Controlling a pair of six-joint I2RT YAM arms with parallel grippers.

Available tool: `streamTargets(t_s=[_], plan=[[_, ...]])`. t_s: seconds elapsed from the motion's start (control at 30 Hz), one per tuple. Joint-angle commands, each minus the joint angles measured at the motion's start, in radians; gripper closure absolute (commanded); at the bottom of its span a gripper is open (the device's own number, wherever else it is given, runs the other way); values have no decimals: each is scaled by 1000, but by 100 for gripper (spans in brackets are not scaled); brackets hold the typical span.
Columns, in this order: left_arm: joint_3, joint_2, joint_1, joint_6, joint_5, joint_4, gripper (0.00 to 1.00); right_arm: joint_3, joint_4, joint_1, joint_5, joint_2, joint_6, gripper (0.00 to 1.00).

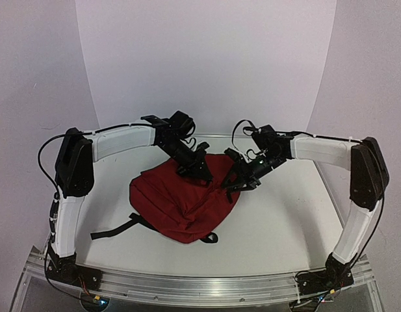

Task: Pack the student bag
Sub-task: Zip the student bag at the center of the board.

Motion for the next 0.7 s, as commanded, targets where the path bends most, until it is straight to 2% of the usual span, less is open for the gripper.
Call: streamTargets(t_s=[0.0, 0.2, 0.33, 0.43, 0.67], plan=[[2, -21, 13, -25, 34, 75, 100, 43, 33, -2, 2, 92, -19, 37], [-10, -18, 16, -43, 49, 105, 100, 43, 199, 9, -24, 145, 104, 35], [-13, -11, 17, -54, 53, 117, 100, 36, 296, 22, -64, 157, 185, 28], [-18, -9, 21, -59, 51, 117, 100, 14, 353, 27, -94, 147, 217, 27], [-11, 4, 26, -78, 64, 141, 100, -2, 440, 53, -79, 149, 268, 38]])
